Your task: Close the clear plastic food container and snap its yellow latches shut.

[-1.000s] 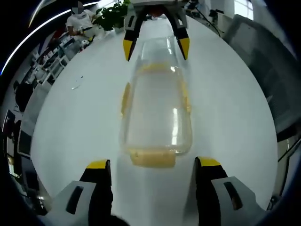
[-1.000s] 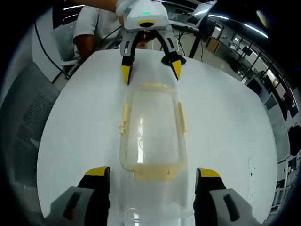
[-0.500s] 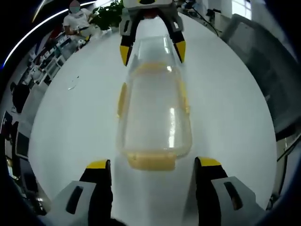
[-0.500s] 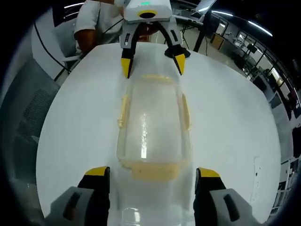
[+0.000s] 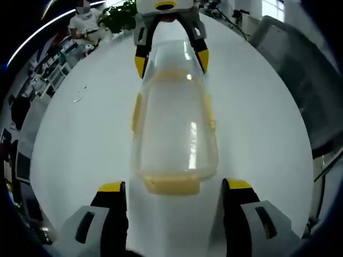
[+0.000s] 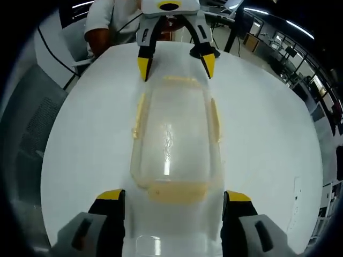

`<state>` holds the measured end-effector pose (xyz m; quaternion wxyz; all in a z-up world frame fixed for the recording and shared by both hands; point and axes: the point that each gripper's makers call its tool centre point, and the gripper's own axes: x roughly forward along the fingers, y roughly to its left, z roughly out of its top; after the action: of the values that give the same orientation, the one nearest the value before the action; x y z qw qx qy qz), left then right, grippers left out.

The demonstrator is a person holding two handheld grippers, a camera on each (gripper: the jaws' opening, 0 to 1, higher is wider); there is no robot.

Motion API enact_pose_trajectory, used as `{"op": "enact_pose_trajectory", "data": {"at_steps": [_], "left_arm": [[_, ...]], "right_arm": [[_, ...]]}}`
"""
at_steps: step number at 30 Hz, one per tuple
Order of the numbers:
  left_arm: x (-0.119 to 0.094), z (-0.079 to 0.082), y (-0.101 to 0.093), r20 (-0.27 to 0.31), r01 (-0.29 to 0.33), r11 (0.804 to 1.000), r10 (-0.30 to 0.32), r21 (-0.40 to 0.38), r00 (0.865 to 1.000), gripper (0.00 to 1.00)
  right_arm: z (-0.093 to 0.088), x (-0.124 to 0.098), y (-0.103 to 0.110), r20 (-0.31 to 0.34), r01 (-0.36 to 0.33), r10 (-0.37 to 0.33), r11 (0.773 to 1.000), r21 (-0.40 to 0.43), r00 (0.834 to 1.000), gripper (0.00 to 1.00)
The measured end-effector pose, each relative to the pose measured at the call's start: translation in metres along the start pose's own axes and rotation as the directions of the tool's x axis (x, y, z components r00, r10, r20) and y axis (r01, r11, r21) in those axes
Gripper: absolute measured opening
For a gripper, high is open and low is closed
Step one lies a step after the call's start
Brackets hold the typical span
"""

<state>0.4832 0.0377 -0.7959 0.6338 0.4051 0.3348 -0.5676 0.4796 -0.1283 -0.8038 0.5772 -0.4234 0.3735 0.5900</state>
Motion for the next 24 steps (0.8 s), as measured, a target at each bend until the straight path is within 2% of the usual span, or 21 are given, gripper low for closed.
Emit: {"op": "enact_pose_trajectory", "data": {"at_steps": [11, 18, 24], "left_arm": [[0.0045, -0.0007, -0.0011, -0.032, 0.059, 0.998, -0.059, -0.007, 0.998, 0.69], [0.007, -0.0034, -0.0026, -0.057, 0.106, 0.993, -0.109, -0.049, 0.992, 0.66], [0.0088, -0.0046, -0.0009, -0.07, 0.115, 0.992, -0.118, -0.054, 0.99, 0.71]], "right_arm": [[-0.0032, 0.003, 0.0019, -0.012, -0.029, 0.029, 1.0, 0.005, 0.999, 0.73], [-0.0042, 0.0051, 0.0006, -0.017, -0.055, 0.055, 0.998, 0.021, 0.998, 0.74], [-0.0029, 0.0057, 0.0014, -0.02, -0.062, 0.063, 0.998, 0.003, 0.998, 0.75]]}}
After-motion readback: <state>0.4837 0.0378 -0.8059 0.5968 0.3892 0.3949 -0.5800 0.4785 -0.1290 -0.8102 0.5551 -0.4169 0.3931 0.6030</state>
